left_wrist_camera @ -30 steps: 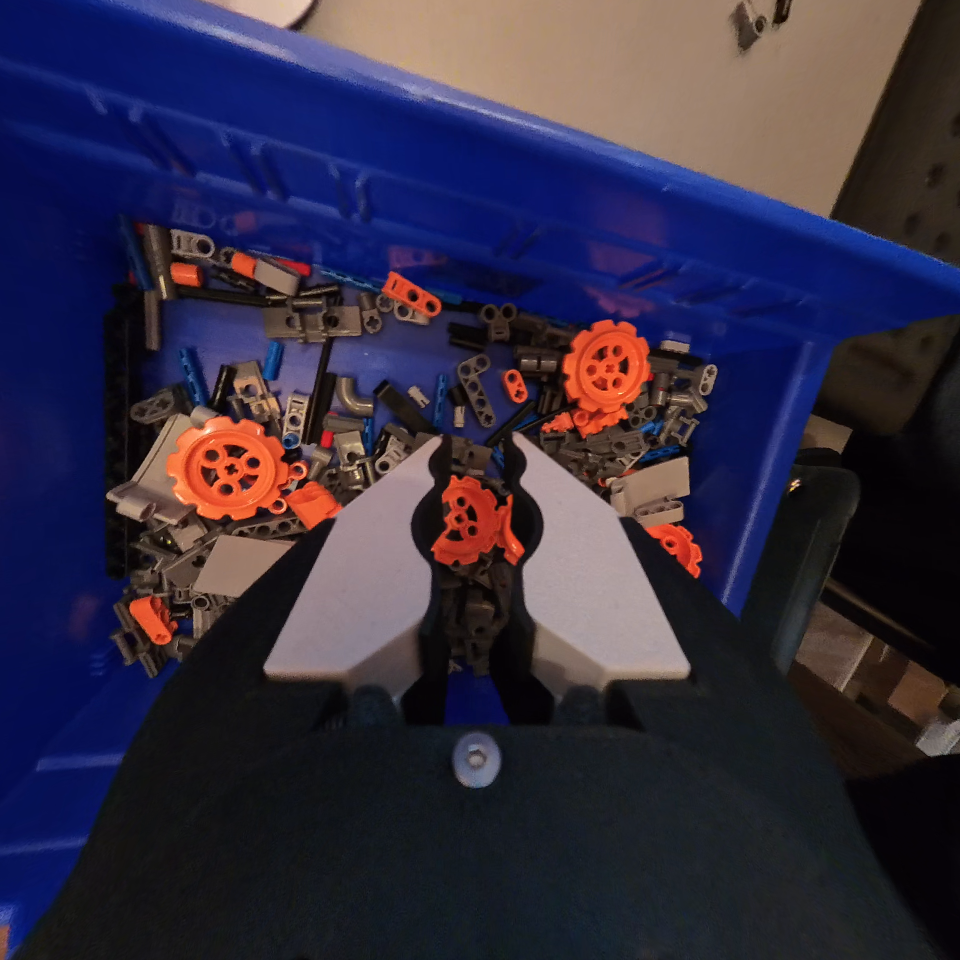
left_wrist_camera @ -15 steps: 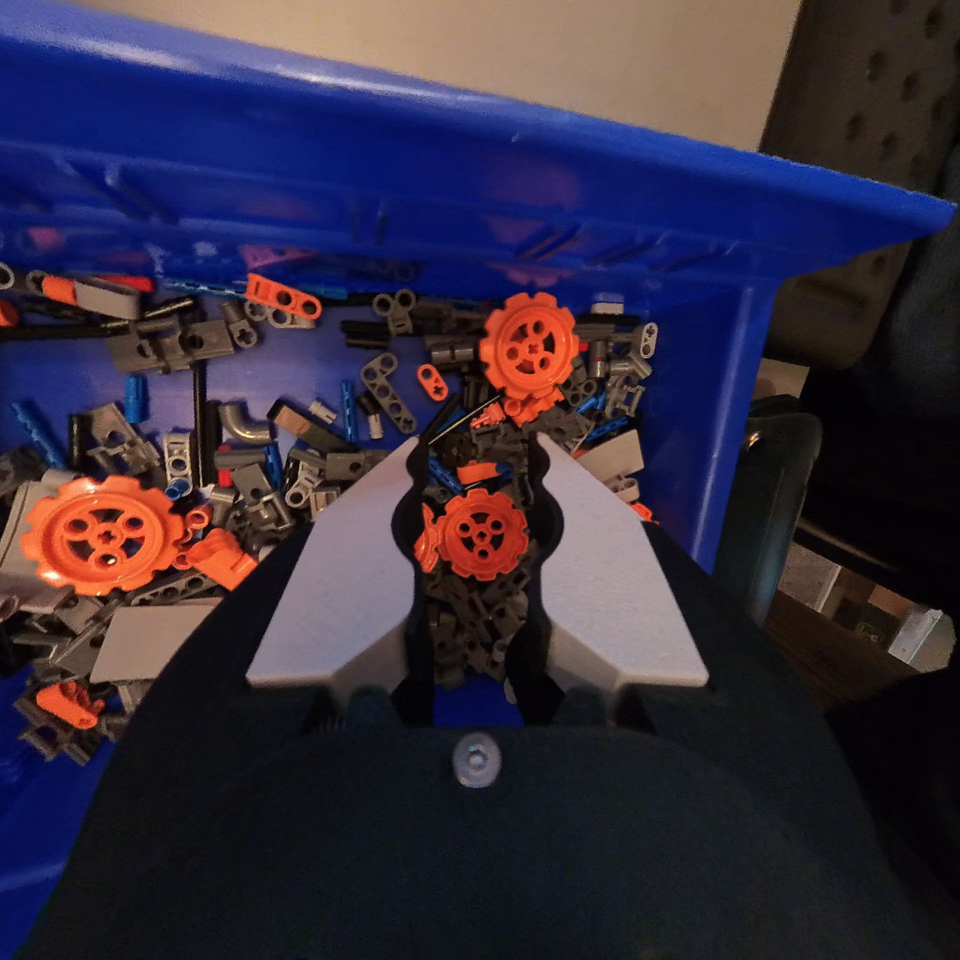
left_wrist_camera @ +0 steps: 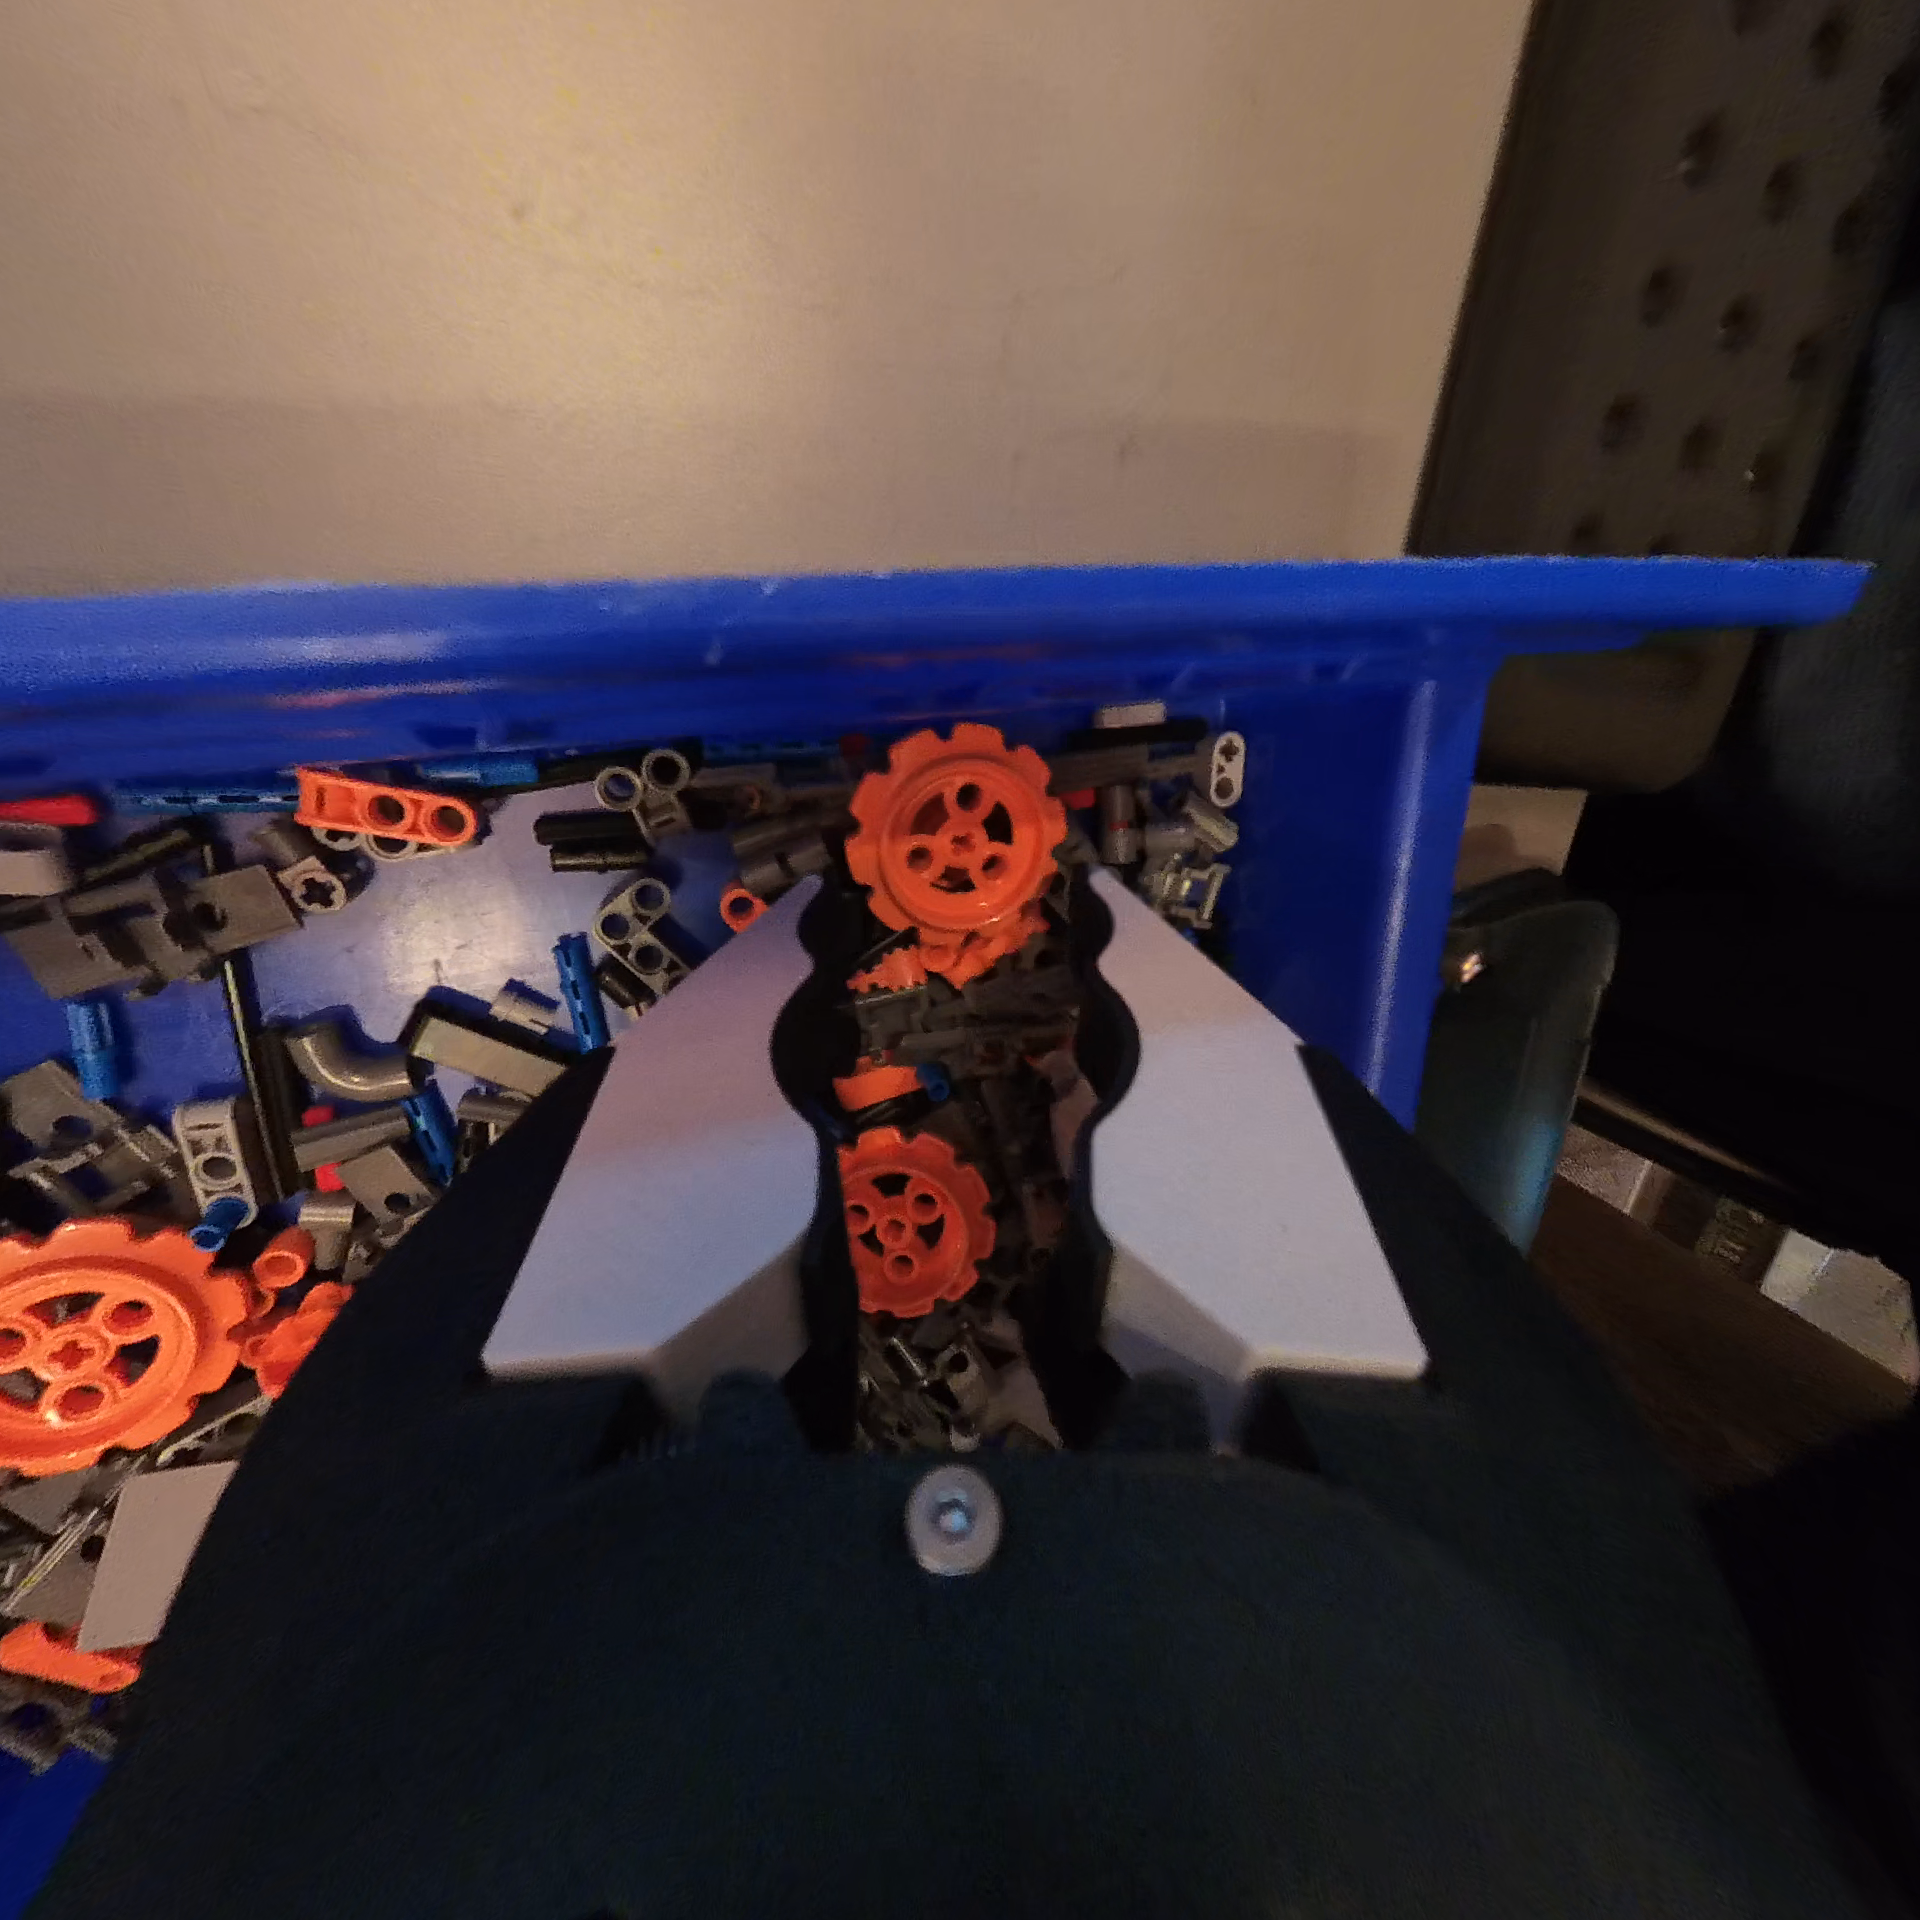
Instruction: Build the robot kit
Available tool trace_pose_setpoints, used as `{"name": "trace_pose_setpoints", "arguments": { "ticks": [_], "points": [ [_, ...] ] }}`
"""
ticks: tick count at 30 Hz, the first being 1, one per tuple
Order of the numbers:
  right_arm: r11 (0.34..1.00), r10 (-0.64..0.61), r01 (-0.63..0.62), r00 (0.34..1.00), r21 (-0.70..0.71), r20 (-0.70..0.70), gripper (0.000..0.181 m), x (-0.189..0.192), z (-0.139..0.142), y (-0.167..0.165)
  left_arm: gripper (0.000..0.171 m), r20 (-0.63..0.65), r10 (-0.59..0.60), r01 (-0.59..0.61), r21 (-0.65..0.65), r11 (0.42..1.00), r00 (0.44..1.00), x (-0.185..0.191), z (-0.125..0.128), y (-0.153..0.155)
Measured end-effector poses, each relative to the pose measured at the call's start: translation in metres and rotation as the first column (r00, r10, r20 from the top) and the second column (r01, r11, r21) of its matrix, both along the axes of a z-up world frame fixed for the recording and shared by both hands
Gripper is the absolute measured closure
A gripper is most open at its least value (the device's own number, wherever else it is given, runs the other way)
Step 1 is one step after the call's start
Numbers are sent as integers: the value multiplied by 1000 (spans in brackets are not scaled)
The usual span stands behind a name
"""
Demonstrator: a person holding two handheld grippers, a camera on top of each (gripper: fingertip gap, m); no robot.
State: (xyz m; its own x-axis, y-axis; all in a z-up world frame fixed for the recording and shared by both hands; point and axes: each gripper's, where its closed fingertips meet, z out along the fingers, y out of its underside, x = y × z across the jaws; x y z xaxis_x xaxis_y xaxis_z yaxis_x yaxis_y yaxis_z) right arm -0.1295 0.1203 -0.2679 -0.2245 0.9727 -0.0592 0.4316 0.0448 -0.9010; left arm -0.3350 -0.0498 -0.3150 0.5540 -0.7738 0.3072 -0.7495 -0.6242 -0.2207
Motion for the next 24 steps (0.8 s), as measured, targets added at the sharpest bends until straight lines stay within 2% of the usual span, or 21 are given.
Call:
{"name": "trace_pose_setpoints", "arguments": {
  "ticks": [1,6,12,14,20,24],
  "points": [
    [1000,0,0,1000,0,1,173,0,0,0,136,-2,5,-5,2,1000,1000,0,-1,2],
    [1000,0,0,1000,1,-3,173,0,1,0,137,-3,33,-33,3,999,999,-5,-1,4],
    [1000,1,-1,1000,1,-2,173,0,1,0,137,-79,106,-102,55,993,991,-38,1,17],
    [1000,1,-1,1000,1,-2,173,0,1,0,136,-164,155,-143,86,986,974,-62,-1,24],
    [1000,2,-2,1000,-1,1,173,0,0,0,137,-160,211,-193,119,974,964,-80,3,31],
    [1000,1,-1,1000,-1,1,173,0,0,0,132,-157,189,-167,145,975,969,-76,11,30]
  ]
}}
